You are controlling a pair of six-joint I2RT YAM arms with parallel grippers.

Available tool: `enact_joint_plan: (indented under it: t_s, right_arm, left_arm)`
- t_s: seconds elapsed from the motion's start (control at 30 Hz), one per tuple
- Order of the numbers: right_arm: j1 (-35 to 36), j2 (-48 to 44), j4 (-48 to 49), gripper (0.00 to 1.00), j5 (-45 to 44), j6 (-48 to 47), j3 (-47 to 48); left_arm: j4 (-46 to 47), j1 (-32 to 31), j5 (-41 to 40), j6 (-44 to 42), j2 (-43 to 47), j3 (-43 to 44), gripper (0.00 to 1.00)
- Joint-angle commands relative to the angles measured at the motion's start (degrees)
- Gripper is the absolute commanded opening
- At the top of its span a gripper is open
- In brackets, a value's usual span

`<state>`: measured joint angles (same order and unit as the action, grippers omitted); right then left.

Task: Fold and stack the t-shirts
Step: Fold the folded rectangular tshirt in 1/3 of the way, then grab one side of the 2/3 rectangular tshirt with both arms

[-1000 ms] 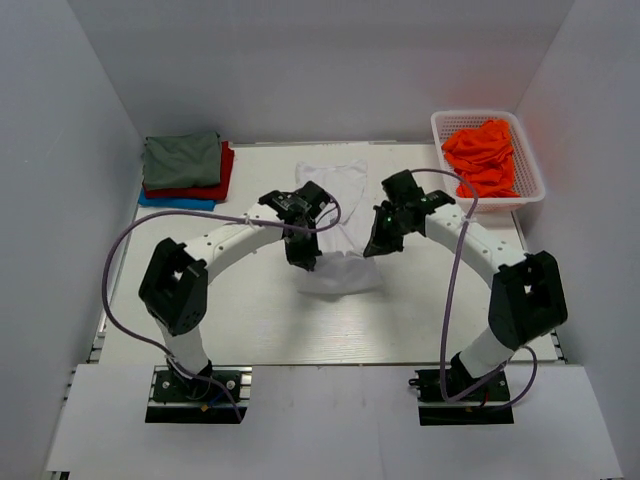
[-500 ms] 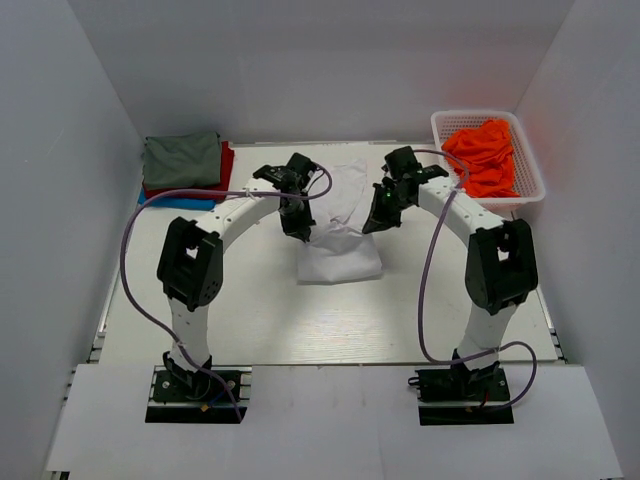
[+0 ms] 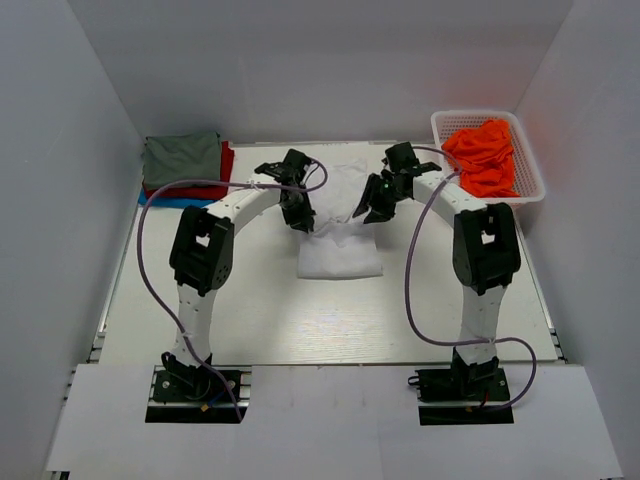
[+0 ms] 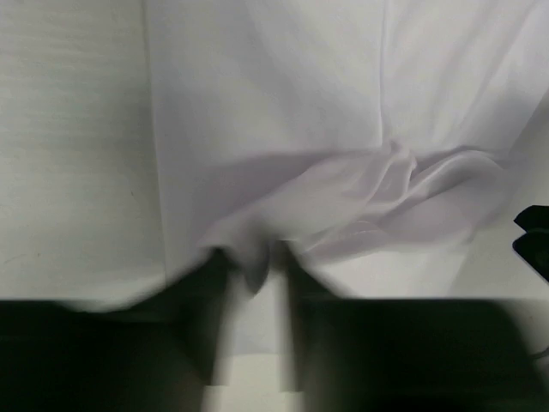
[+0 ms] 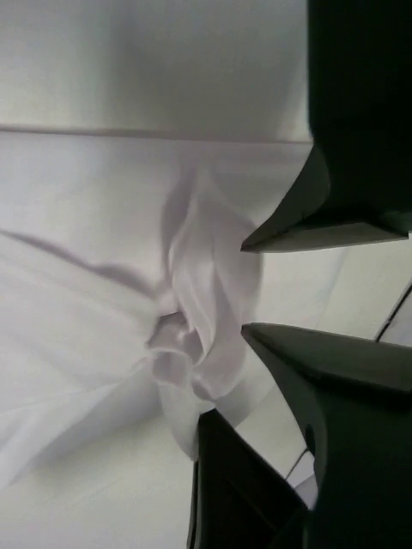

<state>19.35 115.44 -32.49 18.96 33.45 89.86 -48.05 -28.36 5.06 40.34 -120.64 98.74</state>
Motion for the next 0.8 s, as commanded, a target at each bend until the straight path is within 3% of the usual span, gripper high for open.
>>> enact_joint_plan:
  t_s: [0.0,0.07,0.1,0.13,0.23,0.37,0.6,0.7,0.77]
  right_arm:
    - [-1.3,2.3,6.9,0.57,0.1,2.4,4.6]
    - [-2.6,3.7,9.2,0.60,-1.2,2.9,7.5]
    - [-3.2,4.3,9.4,0.61,-1.4,3.2,8.2]
    - [-3.4,4.4,9.5,0.61,-1.0,3.3,8.8]
    - [-4.1,4.4,9.6,0.67,0.5,2.0,9.3]
    - [-4.1,-1.8,9.7,0.90,0.9,-1.0,1.6]
    - [-4.0,-19.9,9.8,0.90,0.0,-5.4,-21.4]
    - [-3.6,-23.6,11.5,0.90,1.6,-5.8,-34.1]
    - [-3.7,-24.2,13.3,0.90,3.4,-5.3,-36.1]
  left_arm:
    - [0.0,4.4,-1.7,3.5,-1.2,6.9,0.56]
    - [2.0,5.7,-1.7,3.5,-1.2,8.2,0.76]
    - [3.0,6.7,-2.2,3.5,-1.2,8.9,0.98]
    - [4.1,6.7,-2.2,2.8,-1.2,9.8,1.00]
    - [5.9,8.1,0.8,2.3,-0.6,11.7,1.00]
    - [5.9,7.4,1.9,-0.3,2.9,7.5,1.00]
    - [9.4,4.1,5.8,-4.7,16.8,-20.9,1.00]
    - [13.6,2.1,7.9,-4.0,22.7,-32.0,1.00]
    - [17.5,0.9,9.5,-3.3,24.1,-37.3,1.00]
